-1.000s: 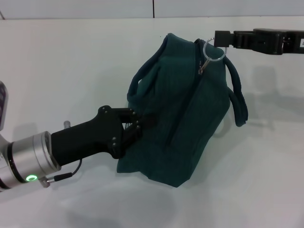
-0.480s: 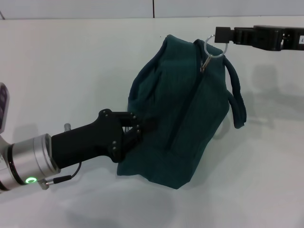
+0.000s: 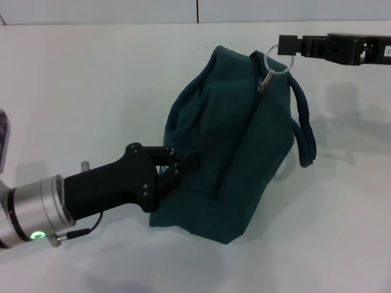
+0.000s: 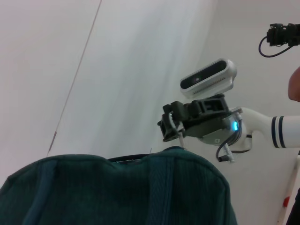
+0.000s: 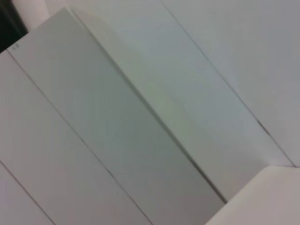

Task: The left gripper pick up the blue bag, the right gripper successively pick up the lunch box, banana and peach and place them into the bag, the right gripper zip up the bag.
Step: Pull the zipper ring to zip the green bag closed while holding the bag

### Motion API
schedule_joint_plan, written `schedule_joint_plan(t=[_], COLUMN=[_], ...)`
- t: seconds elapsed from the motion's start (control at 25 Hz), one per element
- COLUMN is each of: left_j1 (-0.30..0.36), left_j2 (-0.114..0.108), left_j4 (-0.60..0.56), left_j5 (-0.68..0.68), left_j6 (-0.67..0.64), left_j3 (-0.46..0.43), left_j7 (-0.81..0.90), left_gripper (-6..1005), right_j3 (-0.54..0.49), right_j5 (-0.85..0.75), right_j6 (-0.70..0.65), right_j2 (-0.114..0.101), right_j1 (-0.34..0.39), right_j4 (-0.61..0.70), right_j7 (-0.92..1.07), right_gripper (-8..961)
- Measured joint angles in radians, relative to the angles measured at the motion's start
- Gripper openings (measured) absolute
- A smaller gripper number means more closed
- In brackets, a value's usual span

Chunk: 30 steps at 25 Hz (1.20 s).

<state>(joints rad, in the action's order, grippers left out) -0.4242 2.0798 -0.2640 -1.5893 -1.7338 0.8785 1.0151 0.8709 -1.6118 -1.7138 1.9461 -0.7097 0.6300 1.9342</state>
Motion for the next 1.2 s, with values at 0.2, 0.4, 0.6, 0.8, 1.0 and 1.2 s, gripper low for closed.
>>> schedule_joint_plan(t=[0.2, 0.4, 0.6, 0.8, 1.0, 1.2], left_j1=[0.008, 0.010, 0.012, 0.014, 0.015, 0.015], left_j2=[-0.002, -0.003, -0.003, -0.003, -0.004, -0.004], left_j4=[0.000, 0.000, -0.001, -0.001, -0.001, -0.003], left_j5=[0.000, -0.008, -0.012, -0.014, -0.014, -0.014], left_j6=[-0.020, -0.024, -0.033, -0.035, -0.046, -0.047], left_j3=[0.000, 0.000, 0.000, 0.000, 0.000, 0.000], left_j7=[-0.001, -0.002, -0.004, -0.006, -0.006, -0.015], left_gripper=[130, 137, 143, 150, 156, 163], right_j3=[0.000, -0.001, 0.003, 0.006, 0.008, 0.010], right_j5=[-0.001, -0.002, -0.003, -0.005, -0.015, -0.021], right_j6=[0.010, 0.018, 0.029, 0.042, 0.057, 0.070], right_j2=[-0.001, -0.002, -0.004, -0.005, -0.005, -0.004], right_j1=[0.004, 0.004, 0.004, 0.004, 0.005, 0.005], right_j4=[0.000, 0.001, 0.000, 0.001, 0.001, 0.002], right_j7=[0.000, 0.000, 0.000, 0.000, 0.000, 0.000], right_gripper=[16, 17, 16, 17, 17, 17])
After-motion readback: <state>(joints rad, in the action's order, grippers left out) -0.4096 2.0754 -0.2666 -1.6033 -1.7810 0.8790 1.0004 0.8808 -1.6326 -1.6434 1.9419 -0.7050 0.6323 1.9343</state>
